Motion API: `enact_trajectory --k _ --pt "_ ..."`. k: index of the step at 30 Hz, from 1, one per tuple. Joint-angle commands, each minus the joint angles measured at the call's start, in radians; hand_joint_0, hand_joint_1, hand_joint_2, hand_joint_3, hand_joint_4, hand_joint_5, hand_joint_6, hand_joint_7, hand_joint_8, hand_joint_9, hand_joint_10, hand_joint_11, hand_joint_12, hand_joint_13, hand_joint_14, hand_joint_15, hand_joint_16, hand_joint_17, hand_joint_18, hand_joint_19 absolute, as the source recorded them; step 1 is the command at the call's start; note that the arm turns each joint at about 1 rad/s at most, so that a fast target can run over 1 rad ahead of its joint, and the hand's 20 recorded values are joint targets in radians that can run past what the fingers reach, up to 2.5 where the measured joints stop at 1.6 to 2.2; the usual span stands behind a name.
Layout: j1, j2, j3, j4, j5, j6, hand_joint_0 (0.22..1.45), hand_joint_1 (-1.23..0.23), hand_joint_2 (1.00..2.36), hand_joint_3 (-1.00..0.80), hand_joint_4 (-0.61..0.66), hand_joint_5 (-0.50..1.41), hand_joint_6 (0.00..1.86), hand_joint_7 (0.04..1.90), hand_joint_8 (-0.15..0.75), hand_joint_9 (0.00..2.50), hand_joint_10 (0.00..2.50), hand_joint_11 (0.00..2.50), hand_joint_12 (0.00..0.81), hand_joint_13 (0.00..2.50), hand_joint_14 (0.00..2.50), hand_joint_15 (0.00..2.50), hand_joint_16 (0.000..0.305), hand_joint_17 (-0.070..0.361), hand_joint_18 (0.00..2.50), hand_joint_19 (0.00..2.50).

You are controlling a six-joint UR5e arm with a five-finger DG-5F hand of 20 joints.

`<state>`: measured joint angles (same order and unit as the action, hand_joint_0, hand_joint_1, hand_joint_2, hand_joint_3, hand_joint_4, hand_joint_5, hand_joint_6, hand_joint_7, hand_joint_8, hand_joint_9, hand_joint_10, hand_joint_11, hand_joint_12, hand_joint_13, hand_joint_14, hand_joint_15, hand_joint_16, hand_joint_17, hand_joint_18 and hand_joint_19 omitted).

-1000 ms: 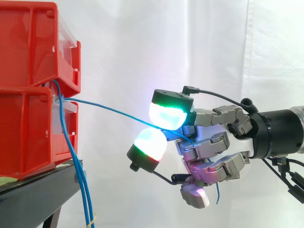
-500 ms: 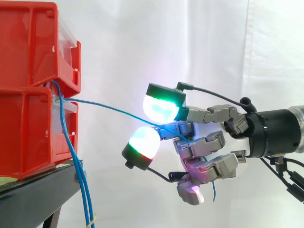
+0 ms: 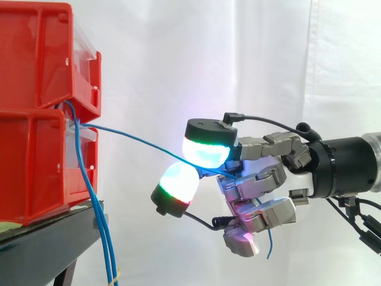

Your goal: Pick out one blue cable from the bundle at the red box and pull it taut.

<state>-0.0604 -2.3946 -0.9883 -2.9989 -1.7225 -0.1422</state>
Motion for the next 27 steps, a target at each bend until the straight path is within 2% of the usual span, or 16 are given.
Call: enact_trajectory --k 1,2,4,7,11,16,18,19,21,24,26,27 --pt "0.001 0.0 0.0 0.0 0.0 0.0 0.59 -0.61 1.01 -0.21 0.07 -0.16 0.88 0.7 0.257 1.36 1.08 1.41 0.399 1.45 0.01 1.4 0.065 0.146 0.94 0.85" --pt "0.001 0.0 0.0 0.0 0.0 0.0 0.59 -0.61 1.01 -0.21 0.07 -0.16 0.88 0.7 0.254 1.35 1.05 1.42 0.405 1.43 0.01 1.39 0.064 0.145 0.93 0.84" --pt "0.001 0.0 0.0 0.0 0.0 0.0 0.56 -0.63 1.01 -0.3 0.04 -0.17 0.87 0.76 0.212 1.34 0.84 1.59 0.348 1.36 0.01 1.4 0.056 0.126 0.84 0.88" --pt "0.001 0.0 0.0 0.0 0.0 0.0 0.56 -0.57 1.01 -0.41 0.04 -0.16 0.87 0.75 0.207 1.35 0.79 1.58 0.347 1.35 0.01 1.38 0.055 0.125 0.84 0.88" --pt "0.002 0.0 0.0 0.0 0.0 0.0 0.58 -0.49 1.01 -0.43 0.03 -0.16 0.87 0.76 0.203 1.41 0.63 1.64 0.343 1.34 0.02 1.36 0.053 0.12 0.83 0.89" --pt "0.001 0.0 0.0 0.0 0.0 0.0 0.59 -0.48 1.01 -0.39 0.03 -0.15 0.87 0.76 0.197 1.43 0.57 1.68 0.341 1.34 0.02 1.36 0.053 0.118 0.83 0.9" --pt "0.001 0.0 0.0 0.0 0.0 0.001 0.55 -0.47 1.0 -0.44 0.04 -0.15 0.87 0.76 0.21 1.44 0.57 1.68 0.355 1.35 0.02 1.34 0.054 0.122 0.84 0.89" --pt "0.001 0.0 0.0 0.0 0.0 0.001 0.53 -0.41 1.0 -0.5 0.05 -0.15 0.87 0.76 0.221 1.44 0.55 1.66 0.369 1.35 0.02 1.33 0.056 0.126 0.84 0.89" --pt "0.002 0.0 0.0 0.0 0.0 0.003 0.51 -0.31 1.0 -0.5 0.05 -0.15 0.87 0.76 0.233 1.45 0.52 1.65 0.38 1.35 0.02 1.32 0.058 0.131 0.84 0.88" --pt "0.002 0.0 0.0 0.0 0.0 0.003 0.53 -0.17 1.0 -0.5 0.04 -0.15 0.87 0.76 0.213 1.46 0.44 1.67 0.367 1.33 0.02 1.32 0.056 0.127 0.82 0.89" --pt "0.001 -0.001 0.0 0.0 0.0 0.003 0.56 -0.2 1.0 -0.5 0.03 -0.15 0.87 0.77 0.203 1.47 0.39 1.7 0.353 1.33 0.02 1.31 0.054 0.122 0.81 0.9" --pt "0.001 -0.001 0.0 0.0 0.0 0.003 0.58 -0.27 1.0 -0.45 0.03 -0.15 0.87 0.77 0.192 1.49 0.32 1.74 0.348 1.34 0.02 1.32 0.053 0.119 0.81 0.9"
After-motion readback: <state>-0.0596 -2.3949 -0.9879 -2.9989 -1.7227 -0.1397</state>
